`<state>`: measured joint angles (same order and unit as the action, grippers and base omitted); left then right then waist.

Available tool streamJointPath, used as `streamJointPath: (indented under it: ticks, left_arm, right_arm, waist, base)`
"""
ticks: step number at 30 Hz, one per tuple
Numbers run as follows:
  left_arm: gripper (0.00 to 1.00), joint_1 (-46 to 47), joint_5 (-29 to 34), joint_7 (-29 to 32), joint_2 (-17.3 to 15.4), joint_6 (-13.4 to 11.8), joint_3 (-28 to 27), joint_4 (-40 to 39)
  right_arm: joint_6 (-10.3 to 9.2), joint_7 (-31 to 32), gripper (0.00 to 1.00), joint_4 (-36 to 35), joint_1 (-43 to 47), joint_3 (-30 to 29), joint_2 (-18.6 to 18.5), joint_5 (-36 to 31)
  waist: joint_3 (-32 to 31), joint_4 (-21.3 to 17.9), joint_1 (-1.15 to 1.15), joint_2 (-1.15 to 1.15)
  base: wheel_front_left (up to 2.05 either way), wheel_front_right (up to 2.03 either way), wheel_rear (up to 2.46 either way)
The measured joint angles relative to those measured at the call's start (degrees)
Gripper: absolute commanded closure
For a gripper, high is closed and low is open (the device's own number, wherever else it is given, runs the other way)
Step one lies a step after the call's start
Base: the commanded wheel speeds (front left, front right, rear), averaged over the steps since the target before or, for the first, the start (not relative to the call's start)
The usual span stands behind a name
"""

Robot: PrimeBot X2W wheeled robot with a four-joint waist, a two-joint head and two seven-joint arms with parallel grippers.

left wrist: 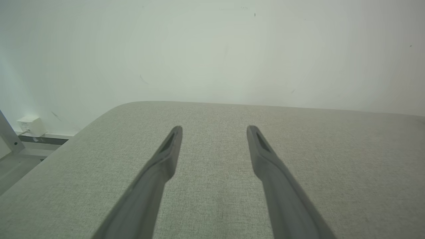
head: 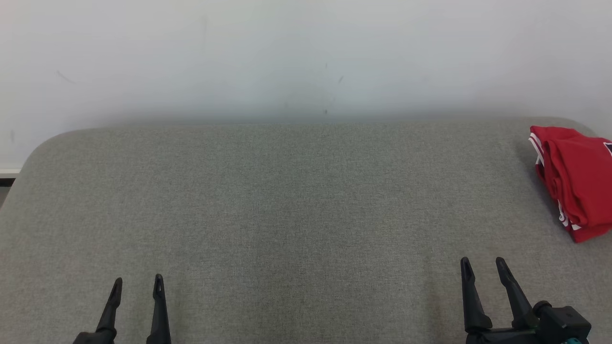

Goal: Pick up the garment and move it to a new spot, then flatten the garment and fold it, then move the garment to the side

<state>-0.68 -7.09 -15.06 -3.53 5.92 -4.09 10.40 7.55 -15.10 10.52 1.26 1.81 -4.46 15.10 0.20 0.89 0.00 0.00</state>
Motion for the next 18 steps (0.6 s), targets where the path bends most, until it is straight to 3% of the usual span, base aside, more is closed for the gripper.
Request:
streamJointPath:
  ticks: [6,7,12,18]
  left_arm:
    - [0.0,0.1,-0.1,0.0,0.1,0.1,-0.2,0.6]
    - [1.0,0.0,0.0,0.0,0.1,0.1,-0.2,0.8]
    - [1.0,-0.8,-0.6,0.7,0.4,0.1,-0.2,3.4]
    - [1.0,-0.6,-8.5,3.0,0.4,0.1,-0.6,3.9]
  right_arm:
    - [0.0,0.0,0.0,0.2,0.0,0.2,0.2,-0.2]
    - [0.01,0.0,1.0,0.5,0.0,0.2,0.2,-0.1]
    - [0.01,0.4,1.0,2.7,1.0,0.3,0.3,0.5]
    - [0.01,2.3,1.0,2.9,1.0,-0.3,0.4,7.9]
  waist:
    - [-0.3,0.0,0.0,0.0]
    - [-0.3,0.0,0.01,0.0]
    - [-0.3,0.0,0.01,0.01]
    - [-0.3,0.0,0.0,0.01]
  base:
    - [0.0,0.0,0.0]
    - [0.0,0.0,0.0]
    - [0.0,0.0,0.0]
    - [0.0,0.0,0.0]
